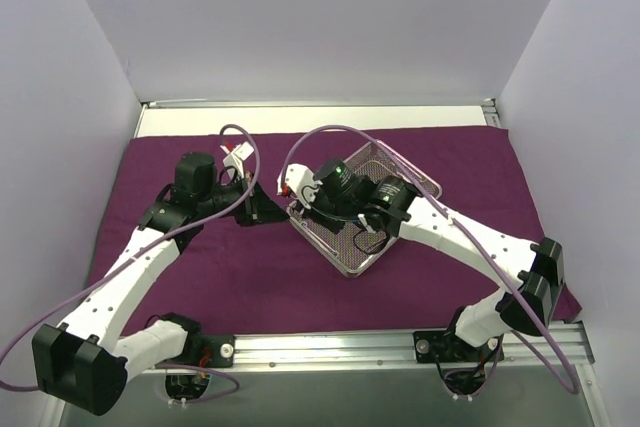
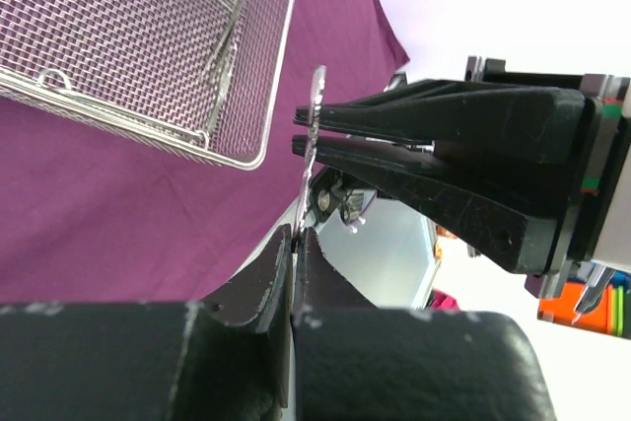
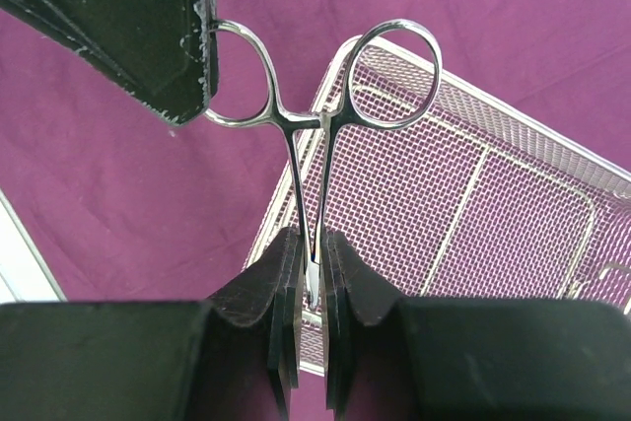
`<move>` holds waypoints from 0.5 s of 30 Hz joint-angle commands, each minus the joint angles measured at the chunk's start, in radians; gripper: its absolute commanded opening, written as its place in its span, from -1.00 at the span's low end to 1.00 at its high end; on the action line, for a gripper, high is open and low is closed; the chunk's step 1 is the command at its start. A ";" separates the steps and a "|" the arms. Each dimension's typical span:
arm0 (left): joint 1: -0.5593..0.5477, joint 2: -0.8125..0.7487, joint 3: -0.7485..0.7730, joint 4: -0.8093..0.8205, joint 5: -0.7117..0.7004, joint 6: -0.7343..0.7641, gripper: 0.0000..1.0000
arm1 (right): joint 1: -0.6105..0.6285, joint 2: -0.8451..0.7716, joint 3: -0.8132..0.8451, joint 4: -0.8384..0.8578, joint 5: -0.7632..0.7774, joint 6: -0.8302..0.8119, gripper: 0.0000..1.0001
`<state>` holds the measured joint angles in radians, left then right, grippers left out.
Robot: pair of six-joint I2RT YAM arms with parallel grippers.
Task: Open and lay out the surgical kit
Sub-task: Place the medical item in the surgical kit.
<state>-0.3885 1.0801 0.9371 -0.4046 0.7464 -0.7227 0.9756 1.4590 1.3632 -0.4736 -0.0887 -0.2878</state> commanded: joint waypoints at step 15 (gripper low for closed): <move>0.092 0.014 -0.026 0.133 -0.030 -0.063 -0.23 | 0.003 0.063 0.085 0.052 -0.055 0.004 -1.00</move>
<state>-0.3065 1.0855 0.8886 -0.3313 0.7494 -0.7849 0.9722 1.5223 1.4033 -0.4438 -0.0940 -0.2878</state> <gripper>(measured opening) 0.338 0.098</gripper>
